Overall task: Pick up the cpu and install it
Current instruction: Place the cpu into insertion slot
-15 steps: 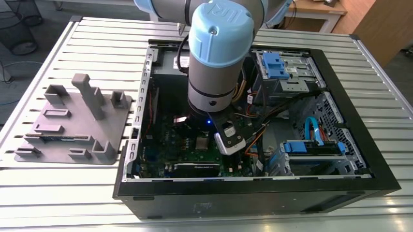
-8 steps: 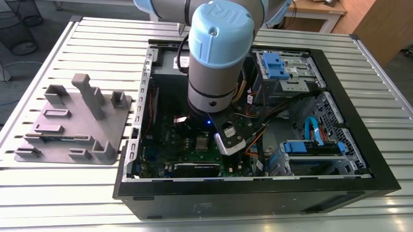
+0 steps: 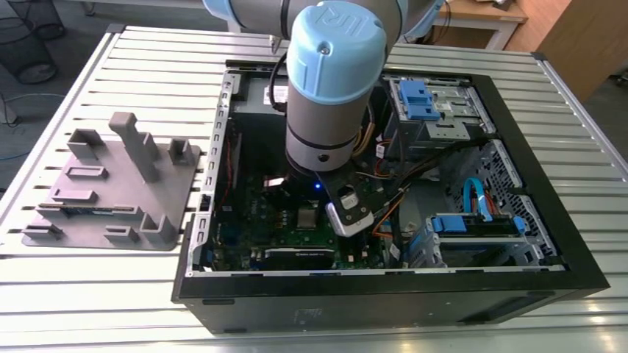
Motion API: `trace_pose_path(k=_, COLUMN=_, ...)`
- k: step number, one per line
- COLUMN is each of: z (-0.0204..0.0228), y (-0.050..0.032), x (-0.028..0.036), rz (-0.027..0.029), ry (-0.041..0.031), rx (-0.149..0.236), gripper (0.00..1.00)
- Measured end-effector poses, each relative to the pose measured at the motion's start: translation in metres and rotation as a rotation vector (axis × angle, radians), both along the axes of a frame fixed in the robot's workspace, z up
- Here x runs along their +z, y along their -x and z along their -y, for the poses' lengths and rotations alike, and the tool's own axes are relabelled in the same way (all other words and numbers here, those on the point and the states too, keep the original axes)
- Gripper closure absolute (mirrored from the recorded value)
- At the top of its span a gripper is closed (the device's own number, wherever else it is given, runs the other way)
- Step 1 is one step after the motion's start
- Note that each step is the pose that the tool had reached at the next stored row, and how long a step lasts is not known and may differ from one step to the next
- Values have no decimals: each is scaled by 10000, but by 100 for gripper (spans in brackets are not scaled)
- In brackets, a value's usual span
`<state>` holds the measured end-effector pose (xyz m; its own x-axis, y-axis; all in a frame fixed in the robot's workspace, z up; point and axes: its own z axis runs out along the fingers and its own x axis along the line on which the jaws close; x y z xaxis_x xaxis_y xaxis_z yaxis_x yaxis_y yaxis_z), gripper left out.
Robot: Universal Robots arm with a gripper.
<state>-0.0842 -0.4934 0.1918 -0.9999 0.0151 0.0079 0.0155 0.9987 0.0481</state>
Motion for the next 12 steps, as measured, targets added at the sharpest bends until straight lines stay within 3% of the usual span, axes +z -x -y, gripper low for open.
trace_pose_path(k=1, z=0, y=0, x=0, rz=0, ry=0, rx=0, gripper=54)
trace_pose_path(k=6, z=1, y=1, x=14, rz=-2, ry=3, rx=0, gripper=54)
trace_pose_path(k=12, z=0, y=0, x=104, rz=-1, ry=1, rx=0, gripper=54)
